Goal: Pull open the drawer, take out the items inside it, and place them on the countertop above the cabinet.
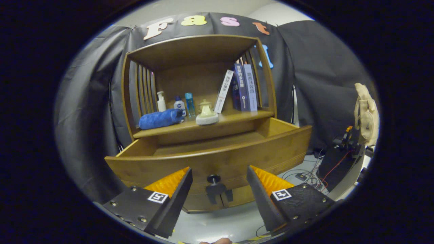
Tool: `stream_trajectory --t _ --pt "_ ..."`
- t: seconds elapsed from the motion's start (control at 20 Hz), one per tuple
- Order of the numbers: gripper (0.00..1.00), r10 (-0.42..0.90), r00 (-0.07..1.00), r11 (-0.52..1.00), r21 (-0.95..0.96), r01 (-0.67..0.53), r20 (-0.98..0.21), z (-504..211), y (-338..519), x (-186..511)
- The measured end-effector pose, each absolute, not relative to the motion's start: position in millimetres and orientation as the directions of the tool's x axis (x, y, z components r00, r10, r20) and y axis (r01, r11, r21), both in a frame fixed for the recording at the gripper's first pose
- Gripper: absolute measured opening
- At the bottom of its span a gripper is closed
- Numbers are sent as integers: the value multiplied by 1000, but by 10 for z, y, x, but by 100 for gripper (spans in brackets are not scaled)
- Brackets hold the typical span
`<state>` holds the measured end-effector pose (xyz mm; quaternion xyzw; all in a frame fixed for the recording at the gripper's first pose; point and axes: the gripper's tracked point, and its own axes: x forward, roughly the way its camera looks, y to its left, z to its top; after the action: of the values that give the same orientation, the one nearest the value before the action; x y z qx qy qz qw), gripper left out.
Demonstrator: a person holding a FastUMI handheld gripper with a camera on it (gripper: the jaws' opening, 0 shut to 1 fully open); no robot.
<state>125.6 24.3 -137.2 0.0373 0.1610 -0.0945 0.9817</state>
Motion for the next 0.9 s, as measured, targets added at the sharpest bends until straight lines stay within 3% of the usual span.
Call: stream_trajectory --t 0.3,0.9 --pt "96 -142 916 982 66 179 -375 -1645 249 1415" --pt "96 -69 931 989 98 111 -357 -1739 214 1697"
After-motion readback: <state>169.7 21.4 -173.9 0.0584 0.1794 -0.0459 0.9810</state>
